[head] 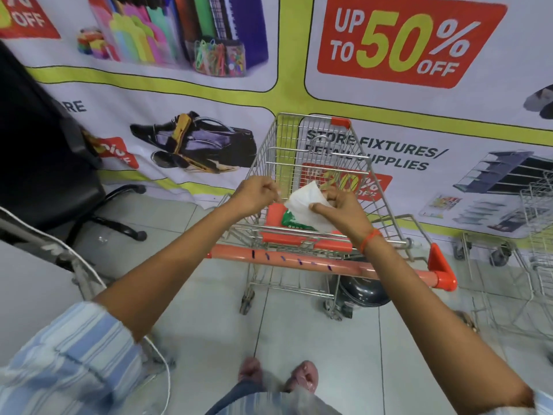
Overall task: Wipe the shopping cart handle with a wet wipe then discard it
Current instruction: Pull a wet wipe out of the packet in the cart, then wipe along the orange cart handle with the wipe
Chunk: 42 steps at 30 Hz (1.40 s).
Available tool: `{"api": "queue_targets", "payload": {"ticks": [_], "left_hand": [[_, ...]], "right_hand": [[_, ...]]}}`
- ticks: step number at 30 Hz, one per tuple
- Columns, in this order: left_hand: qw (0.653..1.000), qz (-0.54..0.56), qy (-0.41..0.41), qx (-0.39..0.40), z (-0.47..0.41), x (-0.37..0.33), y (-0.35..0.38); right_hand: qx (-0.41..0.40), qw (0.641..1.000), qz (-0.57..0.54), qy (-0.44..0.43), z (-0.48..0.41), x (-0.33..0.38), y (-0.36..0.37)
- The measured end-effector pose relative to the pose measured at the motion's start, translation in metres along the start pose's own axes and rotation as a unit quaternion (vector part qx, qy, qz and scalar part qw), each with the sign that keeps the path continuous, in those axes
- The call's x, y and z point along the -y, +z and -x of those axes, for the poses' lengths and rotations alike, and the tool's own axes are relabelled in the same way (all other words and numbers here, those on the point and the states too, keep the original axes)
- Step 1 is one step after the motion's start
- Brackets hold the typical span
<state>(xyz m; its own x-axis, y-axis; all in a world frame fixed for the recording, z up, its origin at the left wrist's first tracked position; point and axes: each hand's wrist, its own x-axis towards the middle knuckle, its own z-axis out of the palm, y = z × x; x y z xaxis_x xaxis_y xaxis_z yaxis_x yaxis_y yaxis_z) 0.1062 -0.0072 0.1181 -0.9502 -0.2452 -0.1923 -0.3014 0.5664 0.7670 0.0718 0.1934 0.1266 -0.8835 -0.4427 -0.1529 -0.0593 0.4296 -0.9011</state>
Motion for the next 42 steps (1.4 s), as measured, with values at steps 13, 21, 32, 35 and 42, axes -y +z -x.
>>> {"api": "queue_targets", "payload": {"ticks": [13, 21, 32, 35, 42], "left_hand": [[0.923, -0.358, 0.14, -0.015, 0.124, 0.106, -0.035], [0.917, -0.34, 0.137, -0.158, 0.118, 0.114, -0.006], [0.903, -0.351, 0.107, -0.221, 0.116, 0.11, 0.006], [0.903, -0.351, 0.104, -0.224, 0.116, 0.109, 0.007], [0.883, -0.376, 0.132, -0.246, 0.114, 0.113, 0.007]], "right_hand": [[-0.132, 0.967, 0.21, -0.065, 0.078, 0.002, 0.017], [-0.048, 0.892, 0.4, -0.204, 0.109, -0.031, 0.087], [-0.086, 0.878, 0.347, -0.318, 0.08, -0.04, 0.097], [-0.115, 0.874, 0.344, -0.322, 0.074, -0.034, 0.105], [-0.1, 0.834, 0.371, -0.397, 0.072, -0.049, 0.118]]}}
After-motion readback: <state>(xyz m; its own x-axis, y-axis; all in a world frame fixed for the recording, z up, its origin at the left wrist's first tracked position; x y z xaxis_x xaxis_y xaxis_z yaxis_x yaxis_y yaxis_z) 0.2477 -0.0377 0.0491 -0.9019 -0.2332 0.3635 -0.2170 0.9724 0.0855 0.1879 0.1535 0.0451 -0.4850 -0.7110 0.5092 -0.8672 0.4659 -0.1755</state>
